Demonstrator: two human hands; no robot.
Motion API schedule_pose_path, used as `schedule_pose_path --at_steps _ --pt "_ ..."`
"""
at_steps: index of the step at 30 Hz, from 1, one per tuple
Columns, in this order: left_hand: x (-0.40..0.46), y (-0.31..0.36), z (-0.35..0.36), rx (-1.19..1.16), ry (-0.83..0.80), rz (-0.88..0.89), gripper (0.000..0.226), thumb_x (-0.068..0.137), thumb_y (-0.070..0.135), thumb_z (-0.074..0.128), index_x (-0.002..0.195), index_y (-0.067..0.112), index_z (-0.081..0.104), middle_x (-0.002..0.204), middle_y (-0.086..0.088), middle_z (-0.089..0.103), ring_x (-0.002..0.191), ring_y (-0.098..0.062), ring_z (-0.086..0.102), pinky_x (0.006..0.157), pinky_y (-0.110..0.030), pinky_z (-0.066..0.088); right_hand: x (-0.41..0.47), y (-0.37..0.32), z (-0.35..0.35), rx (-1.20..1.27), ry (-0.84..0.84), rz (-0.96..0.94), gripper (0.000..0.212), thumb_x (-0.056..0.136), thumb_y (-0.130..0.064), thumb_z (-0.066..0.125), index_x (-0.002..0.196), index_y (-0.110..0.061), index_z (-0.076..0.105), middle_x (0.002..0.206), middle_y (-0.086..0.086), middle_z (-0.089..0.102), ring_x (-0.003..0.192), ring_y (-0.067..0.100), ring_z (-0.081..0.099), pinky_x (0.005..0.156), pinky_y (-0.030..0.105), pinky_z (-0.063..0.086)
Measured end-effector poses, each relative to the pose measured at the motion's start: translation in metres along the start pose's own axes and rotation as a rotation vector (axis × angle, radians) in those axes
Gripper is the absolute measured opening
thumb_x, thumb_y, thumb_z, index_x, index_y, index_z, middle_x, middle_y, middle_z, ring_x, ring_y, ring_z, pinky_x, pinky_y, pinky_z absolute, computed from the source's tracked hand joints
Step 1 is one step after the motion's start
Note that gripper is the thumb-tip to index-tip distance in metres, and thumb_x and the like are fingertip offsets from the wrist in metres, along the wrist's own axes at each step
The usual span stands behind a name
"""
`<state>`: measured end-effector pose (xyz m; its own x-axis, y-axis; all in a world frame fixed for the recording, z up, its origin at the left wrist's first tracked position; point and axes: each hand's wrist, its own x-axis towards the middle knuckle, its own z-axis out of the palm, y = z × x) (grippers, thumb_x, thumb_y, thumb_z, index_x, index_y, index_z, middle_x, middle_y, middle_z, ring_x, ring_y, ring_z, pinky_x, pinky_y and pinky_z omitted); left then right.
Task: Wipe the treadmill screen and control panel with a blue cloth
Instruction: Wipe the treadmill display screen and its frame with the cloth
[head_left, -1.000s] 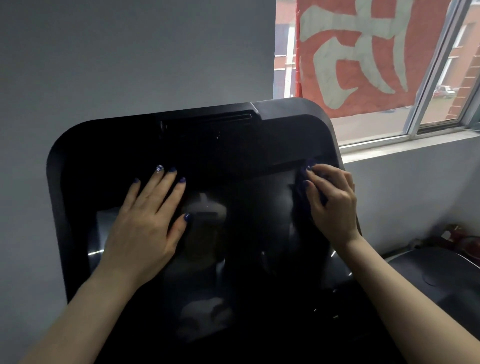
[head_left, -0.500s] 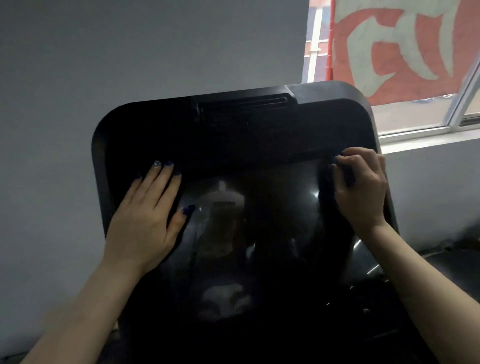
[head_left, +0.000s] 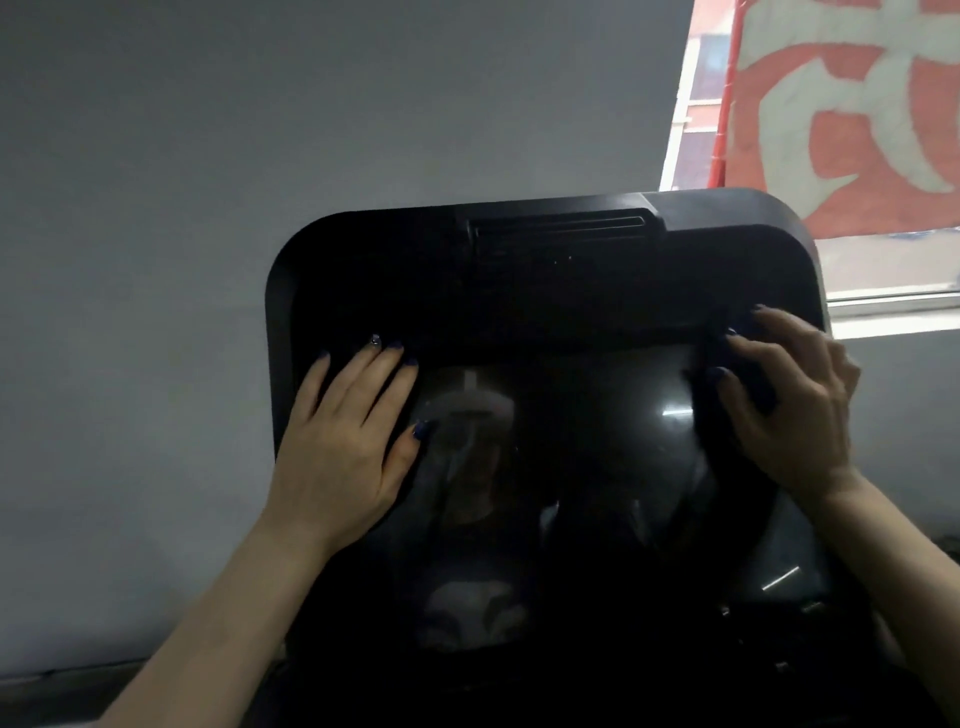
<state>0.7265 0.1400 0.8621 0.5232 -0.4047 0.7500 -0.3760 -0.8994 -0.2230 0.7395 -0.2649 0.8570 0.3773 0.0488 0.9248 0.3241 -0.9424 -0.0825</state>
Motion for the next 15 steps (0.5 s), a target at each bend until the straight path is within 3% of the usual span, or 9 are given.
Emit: schedule_pose_path --at_steps 5,11,15 --pt "-0.005 -0.001 0.000 0.011 0.014 -0.027 0.050 0.101 0.033 0.042 0.140 0.004 0.056 0.148 -0.014 0.050 0.141 -0.028 0.043 0.119 -0.047 0.027 0.003 0.005 0.008 0.088 0.026 -0.037 0.028 0.095 -0.020 0.060 0.107 0.003 0.069 0.120 0.022 0.063 0.108 0.041 0.056 0.095 0.046 0.043" --pt "-0.008 -0.003 0.006 -0.008 0.066 -0.016 0.051 0.100 0.033 0.045 0.139 0.001 0.055 0.149 -0.016 0.049 0.140 -0.031 0.045 0.112 -0.050 0.036 0.004 -0.011 0.016 0.090 0.084 0.055 0.028 0.091 -0.023 0.067 0.102 0.002 0.069 0.114 0.018 0.067 0.105 0.033 0.057 0.095 0.042 0.045" --pt "-0.007 -0.002 0.007 -0.004 0.043 -0.022 0.053 0.098 0.033 0.049 0.139 -0.001 0.055 0.150 -0.017 0.048 0.140 -0.032 0.044 0.114 -0.050 0.034 -0.005 -0.005 0.012 0.138 0.062 -0.016 0.023 0.091 -0.019 0.068 0.099 0.002 0.071 0.114 0.014 0.068 0.107 0.027 0.058 0.092 0.045 0.051"
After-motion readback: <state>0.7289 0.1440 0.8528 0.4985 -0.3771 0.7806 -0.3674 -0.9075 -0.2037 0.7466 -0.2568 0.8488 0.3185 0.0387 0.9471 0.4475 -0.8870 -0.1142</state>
